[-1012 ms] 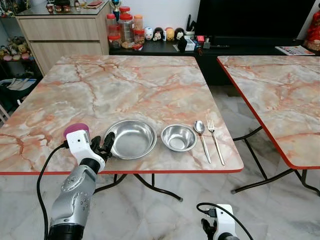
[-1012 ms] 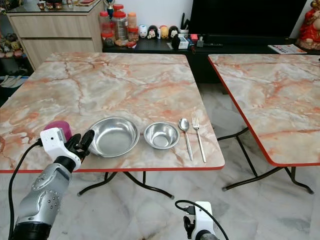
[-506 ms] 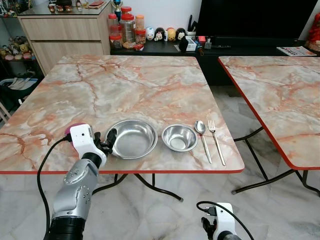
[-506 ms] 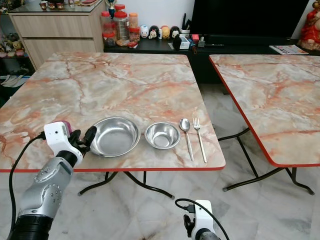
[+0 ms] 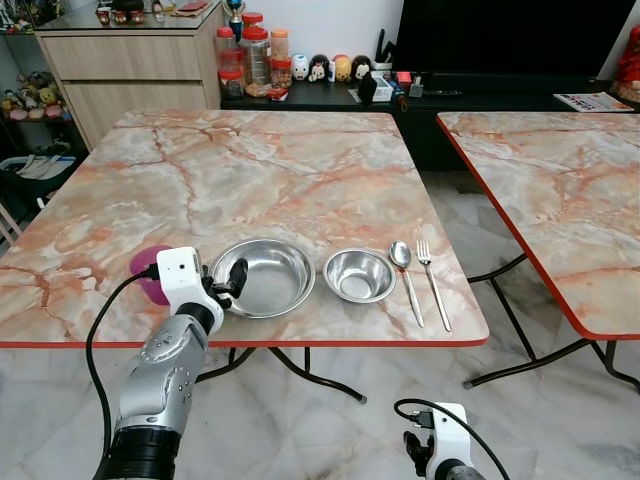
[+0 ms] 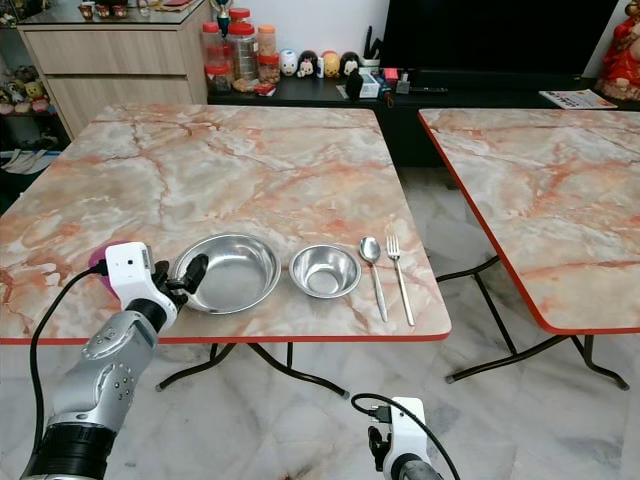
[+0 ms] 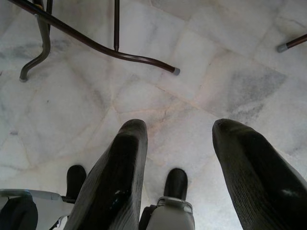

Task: Setting the table

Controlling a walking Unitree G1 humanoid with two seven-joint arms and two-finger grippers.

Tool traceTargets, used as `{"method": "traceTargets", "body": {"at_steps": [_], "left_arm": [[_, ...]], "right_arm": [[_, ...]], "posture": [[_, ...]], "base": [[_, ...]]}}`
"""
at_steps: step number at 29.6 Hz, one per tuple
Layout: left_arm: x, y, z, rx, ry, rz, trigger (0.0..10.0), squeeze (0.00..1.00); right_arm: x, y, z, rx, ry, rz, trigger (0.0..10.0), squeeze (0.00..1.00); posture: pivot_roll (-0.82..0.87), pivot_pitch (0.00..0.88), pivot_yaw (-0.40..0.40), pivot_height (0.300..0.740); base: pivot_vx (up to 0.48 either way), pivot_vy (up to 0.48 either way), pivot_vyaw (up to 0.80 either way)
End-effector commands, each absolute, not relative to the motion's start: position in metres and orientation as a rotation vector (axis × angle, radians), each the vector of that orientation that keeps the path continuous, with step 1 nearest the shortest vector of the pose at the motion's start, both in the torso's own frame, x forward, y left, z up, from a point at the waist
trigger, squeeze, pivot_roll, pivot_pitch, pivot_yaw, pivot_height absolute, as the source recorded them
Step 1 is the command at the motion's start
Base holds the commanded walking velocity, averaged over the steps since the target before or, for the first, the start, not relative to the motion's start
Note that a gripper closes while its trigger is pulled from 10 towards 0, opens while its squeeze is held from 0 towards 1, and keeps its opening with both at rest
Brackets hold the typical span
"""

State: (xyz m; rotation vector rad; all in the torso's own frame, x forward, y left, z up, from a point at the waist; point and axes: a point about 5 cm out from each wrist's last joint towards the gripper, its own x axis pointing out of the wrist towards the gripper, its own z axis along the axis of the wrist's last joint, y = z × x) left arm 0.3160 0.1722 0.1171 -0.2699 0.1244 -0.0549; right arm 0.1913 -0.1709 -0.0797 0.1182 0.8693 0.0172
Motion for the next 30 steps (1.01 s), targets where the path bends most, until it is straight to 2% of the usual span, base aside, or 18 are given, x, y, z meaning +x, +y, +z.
{"method": "traceTargets", "body": {"at_steps": [1,8,22,30], "left_arm": [[0.319,0.170,0.117,-0.255,0.143,-0.047,10.0,0.00],[0.324,0.173,0.108,-0.235,0.203,0.038,10.0,0.00],[0.331,0.169,0.104,-0.234,0.214,0.092,10.0,0.00],[0.339,0.157,0.108,-0.243,0.223,0.079,10.0,0.00]], "right_arm": [[0.194,-0.171,-0.078,0.127,0.862,0.008,10.0,0.00],[0.193,-0.171,-0.079,0.140,0.862,0.000,10.0,0.00],[0.191,-0.172,-0.080,0.137,0.862,-0.002,10.0,0.00],[0.191,-0.173,-0.079,0.136,0.860,-0.002,10.0,0.00]], "posture": [[0.11,0.000,-0.049,0.740],[0.10,0.000,-0.040,0.740],[0.09,0.000,-0.034,0.740],[0.08,0.000,-0.033,0.740]], "base": [[0.000,0.000,0.00],[0.000,0.000,0.00],[0.000,0.000,0.00],[0.000,0.000,0.00]]}}
